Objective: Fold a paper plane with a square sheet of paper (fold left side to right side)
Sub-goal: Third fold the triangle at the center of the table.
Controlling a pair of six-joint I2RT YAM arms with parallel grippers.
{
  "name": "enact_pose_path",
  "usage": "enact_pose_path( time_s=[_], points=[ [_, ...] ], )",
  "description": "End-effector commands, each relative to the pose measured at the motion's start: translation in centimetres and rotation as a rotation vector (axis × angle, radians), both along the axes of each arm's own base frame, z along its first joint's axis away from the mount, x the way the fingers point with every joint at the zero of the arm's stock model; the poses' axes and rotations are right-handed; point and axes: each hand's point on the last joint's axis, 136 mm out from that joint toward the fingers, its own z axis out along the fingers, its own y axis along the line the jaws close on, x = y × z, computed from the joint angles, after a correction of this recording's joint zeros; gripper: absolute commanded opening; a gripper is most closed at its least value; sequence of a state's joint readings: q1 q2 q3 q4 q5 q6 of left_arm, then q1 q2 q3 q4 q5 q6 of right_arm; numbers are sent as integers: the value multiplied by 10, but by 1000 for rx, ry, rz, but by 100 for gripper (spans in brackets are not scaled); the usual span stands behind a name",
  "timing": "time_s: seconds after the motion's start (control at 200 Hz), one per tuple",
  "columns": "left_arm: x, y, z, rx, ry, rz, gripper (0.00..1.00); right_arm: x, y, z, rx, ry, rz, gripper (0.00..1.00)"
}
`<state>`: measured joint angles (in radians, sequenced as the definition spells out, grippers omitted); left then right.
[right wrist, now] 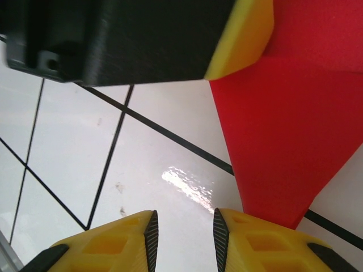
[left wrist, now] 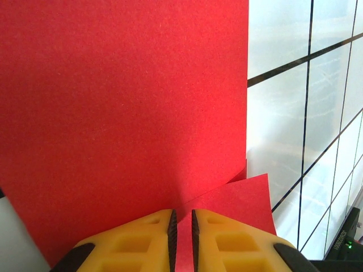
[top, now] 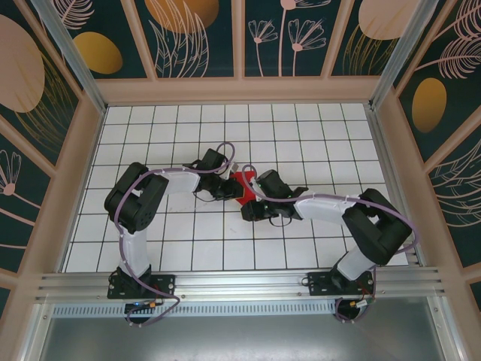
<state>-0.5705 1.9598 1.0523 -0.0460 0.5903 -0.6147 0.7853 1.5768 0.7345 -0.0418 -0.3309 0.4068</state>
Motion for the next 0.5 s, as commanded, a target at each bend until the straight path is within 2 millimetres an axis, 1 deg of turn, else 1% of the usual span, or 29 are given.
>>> enact_pose_path(
  time_s=[0.0,0.2,0.38,0.49],
  points=[
    [-11,16,-43,123,48,23,19,1,-3,-8,-19,14,-22,35],
    [-10,17,-43,126,47,23,19,4,-7,-11,-21,19,-48,35],
    [-10,17,-43,128,47,24,19,2,-12,-21,-42,41,-57,35],
    [-10,16,-42,127,46,22,19,-2,-11,-26,-41,62,-52,35]
  ],
)
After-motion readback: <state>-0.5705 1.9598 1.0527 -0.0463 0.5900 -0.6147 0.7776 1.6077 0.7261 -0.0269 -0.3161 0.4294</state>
